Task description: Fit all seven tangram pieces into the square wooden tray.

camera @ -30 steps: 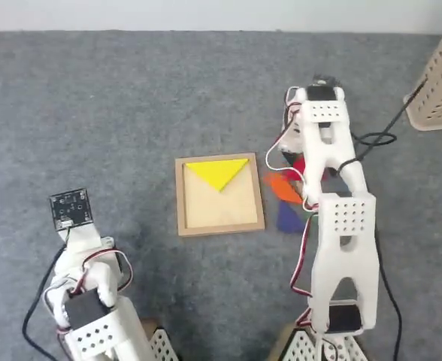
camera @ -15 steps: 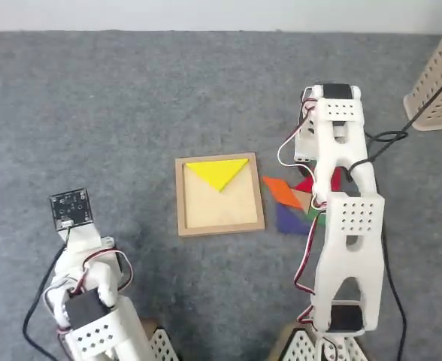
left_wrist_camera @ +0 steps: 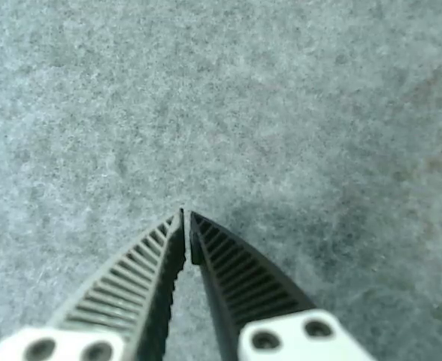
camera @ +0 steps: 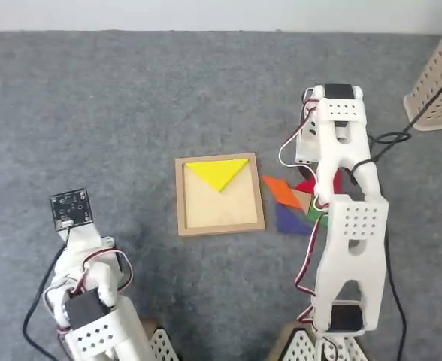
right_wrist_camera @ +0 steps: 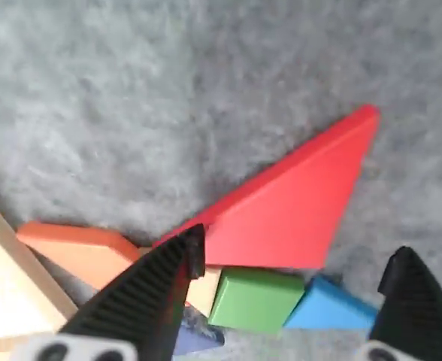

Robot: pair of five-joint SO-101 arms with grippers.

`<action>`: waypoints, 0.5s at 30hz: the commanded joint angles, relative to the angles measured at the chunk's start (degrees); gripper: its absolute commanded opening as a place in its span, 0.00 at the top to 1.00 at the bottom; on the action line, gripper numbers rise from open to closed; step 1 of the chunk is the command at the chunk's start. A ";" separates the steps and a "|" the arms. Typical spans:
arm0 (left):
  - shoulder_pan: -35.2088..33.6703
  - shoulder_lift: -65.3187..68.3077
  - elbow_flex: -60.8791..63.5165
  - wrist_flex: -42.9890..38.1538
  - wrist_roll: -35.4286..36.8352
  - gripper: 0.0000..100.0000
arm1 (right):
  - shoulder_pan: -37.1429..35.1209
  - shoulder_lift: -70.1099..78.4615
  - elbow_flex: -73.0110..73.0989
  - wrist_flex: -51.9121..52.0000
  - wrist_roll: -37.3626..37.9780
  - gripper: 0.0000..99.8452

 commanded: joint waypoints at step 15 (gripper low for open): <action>0.09 -0.18 -0.48 0.18 0.53 0.99 | -0.84 -19.38 31.38 -24.75 -14.42 0.63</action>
